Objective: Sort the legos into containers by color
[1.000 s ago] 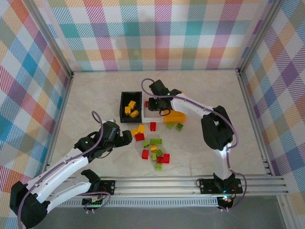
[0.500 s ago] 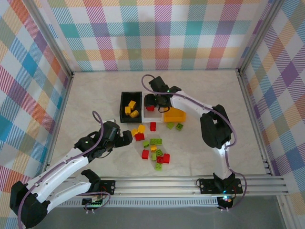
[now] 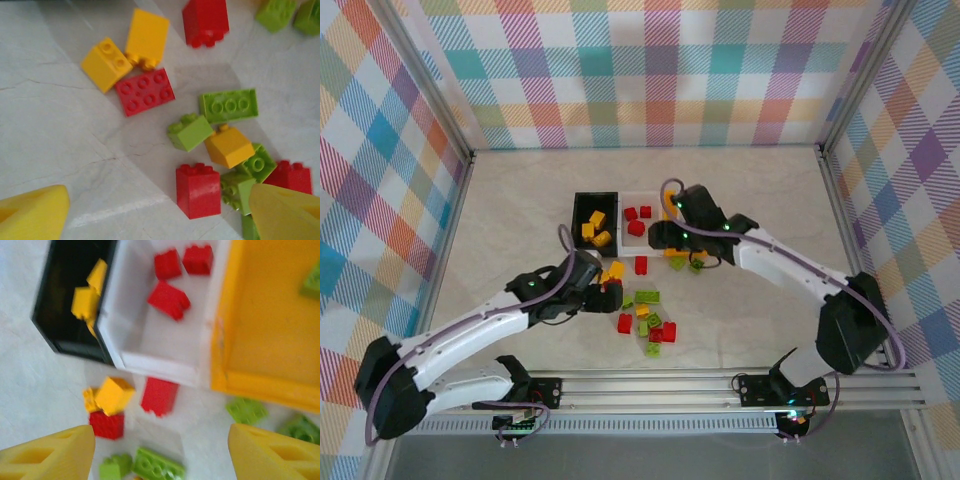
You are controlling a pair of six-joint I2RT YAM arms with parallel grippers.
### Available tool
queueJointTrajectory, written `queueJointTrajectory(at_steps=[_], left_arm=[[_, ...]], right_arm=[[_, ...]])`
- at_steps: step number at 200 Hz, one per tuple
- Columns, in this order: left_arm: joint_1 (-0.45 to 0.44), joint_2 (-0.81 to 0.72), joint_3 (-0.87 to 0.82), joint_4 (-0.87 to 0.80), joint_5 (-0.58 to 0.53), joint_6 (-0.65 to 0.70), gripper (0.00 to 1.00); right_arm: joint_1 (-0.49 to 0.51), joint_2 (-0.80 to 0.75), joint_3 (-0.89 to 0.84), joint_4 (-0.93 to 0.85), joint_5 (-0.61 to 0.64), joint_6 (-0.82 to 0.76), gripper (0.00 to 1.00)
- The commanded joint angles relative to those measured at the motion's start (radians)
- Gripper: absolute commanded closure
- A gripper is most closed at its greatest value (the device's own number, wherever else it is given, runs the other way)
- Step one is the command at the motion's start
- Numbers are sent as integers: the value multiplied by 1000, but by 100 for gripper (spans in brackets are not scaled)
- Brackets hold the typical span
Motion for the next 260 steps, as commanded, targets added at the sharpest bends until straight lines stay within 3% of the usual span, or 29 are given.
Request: queueJointTrajectory(at_steps=[1, 20, 55, 160, 225, 260], left_arm=[[-63, 85, 38, -6, 19, 42, 13], [-123, 165, 59, -5, 27, 56, 21], [-199, 251, 53, 5, 27, 54, 20], [-203, 423, 74, 64, -40, 76, 40], [-203, 338, 69, 23, -40, 57, 68], [-182, 229, 143, -42, -100, 65, 70]], right_arm=[[5, -72, -109, 0, -9, 22, 29], [5, -135, -193, -11, 11, 47, 29], [5, -225, -285, -20, 40, 78, 28], [3, -323, -300, -48, 83, 76, 28], [2, -321, -298, -47, 94, 80, 27], [2, -317, -293, -46, 94, 80, 27]])
